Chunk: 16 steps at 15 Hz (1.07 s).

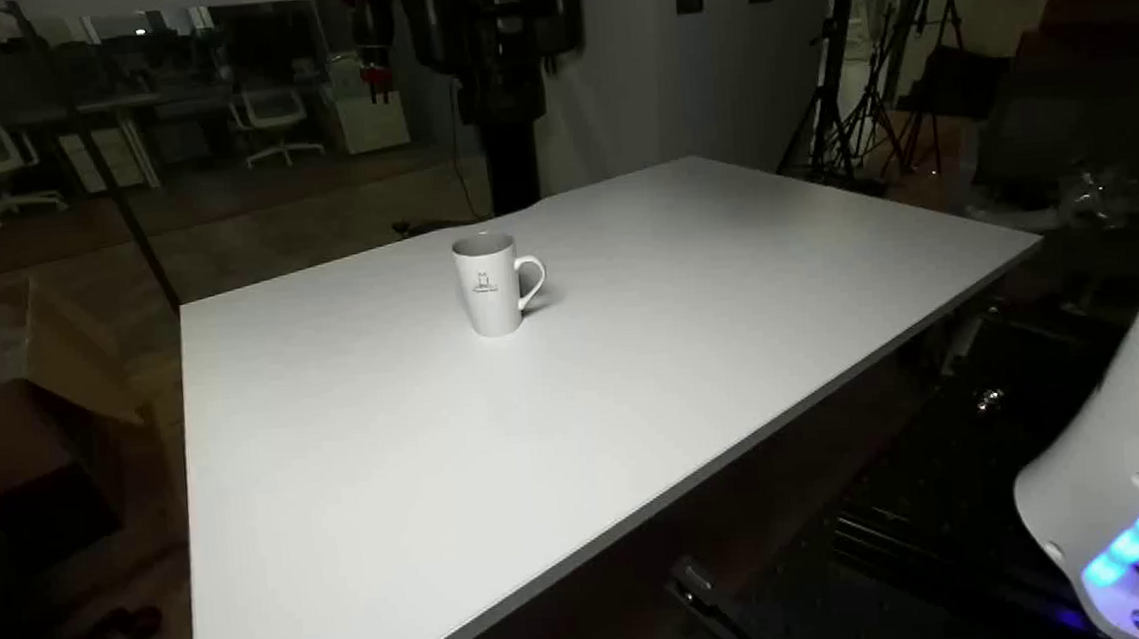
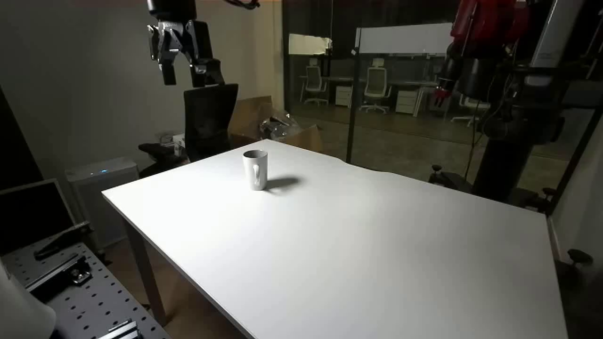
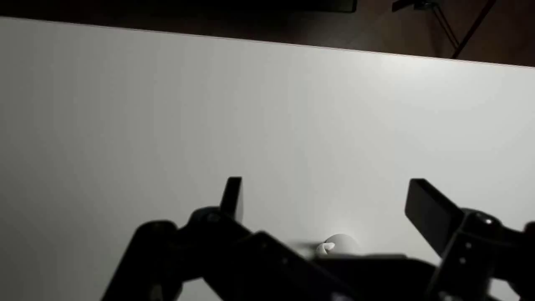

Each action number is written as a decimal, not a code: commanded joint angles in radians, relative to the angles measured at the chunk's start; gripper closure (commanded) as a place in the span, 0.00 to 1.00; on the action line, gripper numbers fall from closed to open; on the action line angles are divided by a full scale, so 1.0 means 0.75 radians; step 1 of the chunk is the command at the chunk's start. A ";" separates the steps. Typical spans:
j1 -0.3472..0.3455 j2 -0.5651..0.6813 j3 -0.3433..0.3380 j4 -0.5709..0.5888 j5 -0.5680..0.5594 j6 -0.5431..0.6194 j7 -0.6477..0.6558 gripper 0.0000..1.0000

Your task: Move the white mug to the center of the table

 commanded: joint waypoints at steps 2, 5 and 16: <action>-0.006 0.001 0.005 0.002 0.003 -0.003 -0.002 0.00; -0.006 0.001 0.005 0.002 0.003 -0.003 -0.002 0.00; -0.055 0.039 -0.010 -0.002 -0.002 0.275 0.059 0.00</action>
